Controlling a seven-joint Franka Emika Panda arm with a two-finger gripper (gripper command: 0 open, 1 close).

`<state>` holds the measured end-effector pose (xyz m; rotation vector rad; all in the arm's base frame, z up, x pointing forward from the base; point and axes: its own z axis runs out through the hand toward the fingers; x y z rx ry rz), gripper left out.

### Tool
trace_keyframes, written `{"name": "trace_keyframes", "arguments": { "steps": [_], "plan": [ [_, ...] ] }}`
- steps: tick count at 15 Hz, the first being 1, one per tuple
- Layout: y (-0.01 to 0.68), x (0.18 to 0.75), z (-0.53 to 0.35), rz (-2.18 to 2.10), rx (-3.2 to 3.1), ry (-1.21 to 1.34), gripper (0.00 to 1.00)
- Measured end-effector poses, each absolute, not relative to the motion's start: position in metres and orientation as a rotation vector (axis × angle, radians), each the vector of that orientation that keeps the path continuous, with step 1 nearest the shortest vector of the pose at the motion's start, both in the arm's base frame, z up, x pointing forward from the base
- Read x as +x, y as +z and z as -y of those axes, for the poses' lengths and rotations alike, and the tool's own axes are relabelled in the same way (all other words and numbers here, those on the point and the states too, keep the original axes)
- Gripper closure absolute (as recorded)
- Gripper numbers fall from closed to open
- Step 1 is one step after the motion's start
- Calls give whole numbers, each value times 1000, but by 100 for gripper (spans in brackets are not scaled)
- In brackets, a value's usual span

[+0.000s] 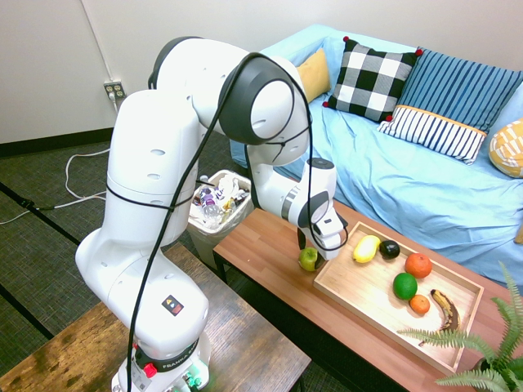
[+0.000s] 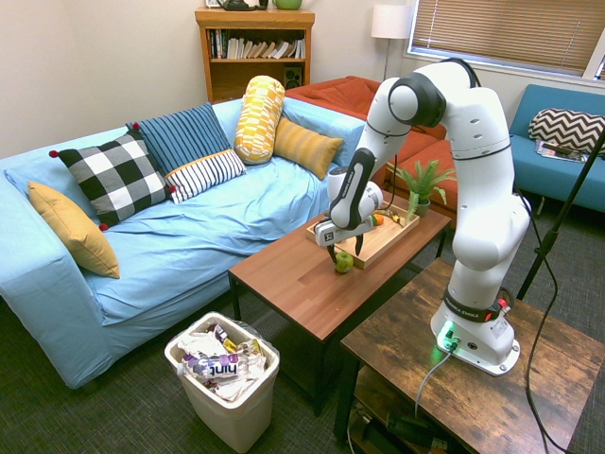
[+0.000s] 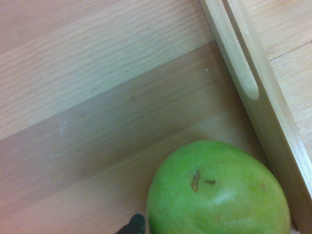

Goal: Put the apple in the tray

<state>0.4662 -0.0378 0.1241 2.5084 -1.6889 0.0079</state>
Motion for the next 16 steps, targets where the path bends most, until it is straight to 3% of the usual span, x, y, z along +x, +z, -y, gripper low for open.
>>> {"name": "trace_keyframes", "arguments": {
  "steps": [5, 6, 16],
  "plan": [
    [105, 469, 32, 1680, 2504, -3, 0],
    [102, 470, 31, 1675, 2505, -6, 100],
    [94, 475, 31, 1692, 2515, -9, 100]
  ]
}}
